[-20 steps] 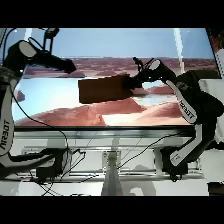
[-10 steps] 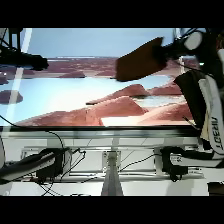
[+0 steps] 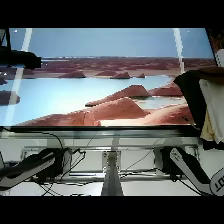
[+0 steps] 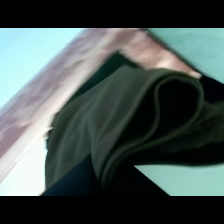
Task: Fold the clothes and pants, and hang the long-sleeved shirts on hangers.
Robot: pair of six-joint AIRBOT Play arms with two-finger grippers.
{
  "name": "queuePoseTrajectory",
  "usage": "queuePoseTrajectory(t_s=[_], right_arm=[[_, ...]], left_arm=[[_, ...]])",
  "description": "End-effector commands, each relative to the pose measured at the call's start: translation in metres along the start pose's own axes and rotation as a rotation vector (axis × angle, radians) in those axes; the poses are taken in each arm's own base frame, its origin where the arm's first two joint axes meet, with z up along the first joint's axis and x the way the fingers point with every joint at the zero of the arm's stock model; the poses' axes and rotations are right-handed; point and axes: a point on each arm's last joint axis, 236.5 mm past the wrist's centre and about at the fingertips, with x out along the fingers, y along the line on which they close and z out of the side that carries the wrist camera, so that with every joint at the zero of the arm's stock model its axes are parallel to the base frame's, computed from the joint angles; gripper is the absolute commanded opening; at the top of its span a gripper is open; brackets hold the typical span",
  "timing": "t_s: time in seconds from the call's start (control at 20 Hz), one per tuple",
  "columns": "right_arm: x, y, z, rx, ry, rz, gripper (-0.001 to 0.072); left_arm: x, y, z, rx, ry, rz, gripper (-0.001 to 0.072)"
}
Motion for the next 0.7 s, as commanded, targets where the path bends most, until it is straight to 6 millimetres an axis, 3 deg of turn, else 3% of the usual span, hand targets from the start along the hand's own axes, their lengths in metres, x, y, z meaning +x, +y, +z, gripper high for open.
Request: queuePoseTrajectory(t_s=[0.0, 0.05, 0.1, 0.15, 0.25, 0.3, 0.35, 0.4, 0.5, 0.65], right_arm=[[-0.031, -0.095, -0.02, 0.226, 0.053, -0.242, 0.0033], [-0.031, -0.104, -0.022, 0.25, 0.064, -0.266, 0.0135], [-0.031, -0.108, -0.026, 0.267, 0.084, -0.276, 0.0349], [-0.029, -0.107, -0.029, 0.268, 0.101, -0.271, 0.0474], [-0.024, -0.098, -0.032, 0.268, 0.124, -0.238, 0.0485], [-0.02, -0.092, -0.033, 0.269, 0.141, -0.211, 0.048], [-0.014, -0.083, -0.035, 0.265, 0.165, -0.178, 0.0429], [-0.008, -0.073, -0.038, 0.256, 0.192, -0.14, 0.0318], [0.004, -0.049, -0.04, 0.168, 0.215, -0.036, 0.0007], [0.014, -0.01, -0.046, -0.012, 0.212, 0.063, 0.0012]], left_arm=[[-0.002, 0.001, 0.001, 0.002, -0.003, 0.004, 0.0012], [-0.002, 0.001, 0.001, 0.002, -0.003, 0.004, 0.0012], [-0.002, 0.001, 0.001, 0.002, -0.003, 0.004, 0.0012], [-0.002, 0.001, 0.001, 0.002, -0.003, 0.004, 0.0012], [-0.002, 0.001, 0.0, 0.002, -0.003, 0.004, 0.0012], [-0.002, 0.001, 0.001, 0.002, -0.003, 0.004, 0.0012], [-0.002, 0.001, 0.001, 0.002, -0.003, 0.004, 0.0012], [-0.002, 0.001, 0.001, 0.002, -0.003, 0.004, 0.0012], [-0.002, 0.001, 0.001, 0.002, -0.003, 0.004, 0.0012], [-0.002, 0.001, 0.001, 0.002, -0.003, 0.004, 0.0012]])
